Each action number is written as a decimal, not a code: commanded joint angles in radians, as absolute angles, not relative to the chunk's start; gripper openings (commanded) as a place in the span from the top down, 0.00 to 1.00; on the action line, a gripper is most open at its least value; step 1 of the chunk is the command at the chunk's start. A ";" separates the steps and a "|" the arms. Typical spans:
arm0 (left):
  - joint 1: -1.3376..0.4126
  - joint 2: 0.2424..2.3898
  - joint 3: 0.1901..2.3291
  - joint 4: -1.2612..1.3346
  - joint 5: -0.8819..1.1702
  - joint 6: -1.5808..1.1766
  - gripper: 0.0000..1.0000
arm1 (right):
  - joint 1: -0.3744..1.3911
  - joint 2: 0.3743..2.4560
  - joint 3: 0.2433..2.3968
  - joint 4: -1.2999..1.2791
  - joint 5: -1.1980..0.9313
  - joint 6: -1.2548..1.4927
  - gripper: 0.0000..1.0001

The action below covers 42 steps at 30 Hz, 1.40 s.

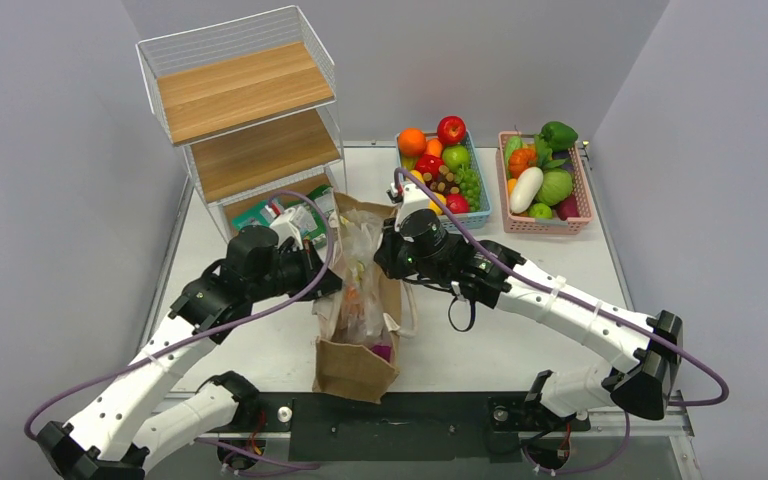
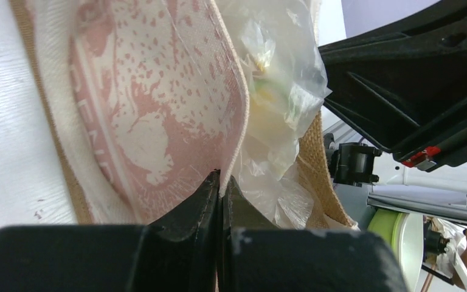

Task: Place the food into the grocery bag and tie it

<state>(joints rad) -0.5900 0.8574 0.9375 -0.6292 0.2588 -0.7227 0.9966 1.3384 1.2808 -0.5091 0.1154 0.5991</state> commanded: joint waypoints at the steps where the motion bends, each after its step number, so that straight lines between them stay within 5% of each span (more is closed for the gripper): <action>1: -0.648 0.859 0.920 -0.340 0.281 -0.798 1.00 | 1.018 1.343 1.314 -0.359 0.079 0.629 1.00; 18: -0.666 0.889 1.099 -0.473 0.128 -0.753 1.00 | 1.014 1.327 1.479 -0.538 0.186 0.558 1.00; 31: -0.663 0.827 0.933 -0.491 -0.028 -0.801 0.99 | 0.993 1.419 1.460 -0.554 0.169 0.541 1.00; 32: -0.661 0.826 0.933 -0.499 -0.034 -0.801 0.97 | 0.991 1.419 1.460 -0.557 0.168 0.536 0.97; 35: -0.660 0.825 0.946 -0.517 -0.050 -0.788 0.80 | 0.988 1.408 1.462 -0.565 0.174 0.526 0.59; 37: -0.659 0.825 0.960 -0.536 -0.059 -0.776 0.69 | 0.986 1.397 1.465 -0.569 0.185 0.513 0.46; 42: -0.654 0.829 1.014 -0.590 -0.090 -0.730 0.50 | 0.977 1.380 1.488 -0.591 0.207 0.485 0.32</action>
<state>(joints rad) -0.6556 0.8391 0.9291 -0.5919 -0.0509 -0.7692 0.9867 1.4319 1.4345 -0.6128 0.1795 0.5159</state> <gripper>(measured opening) 0.456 0.657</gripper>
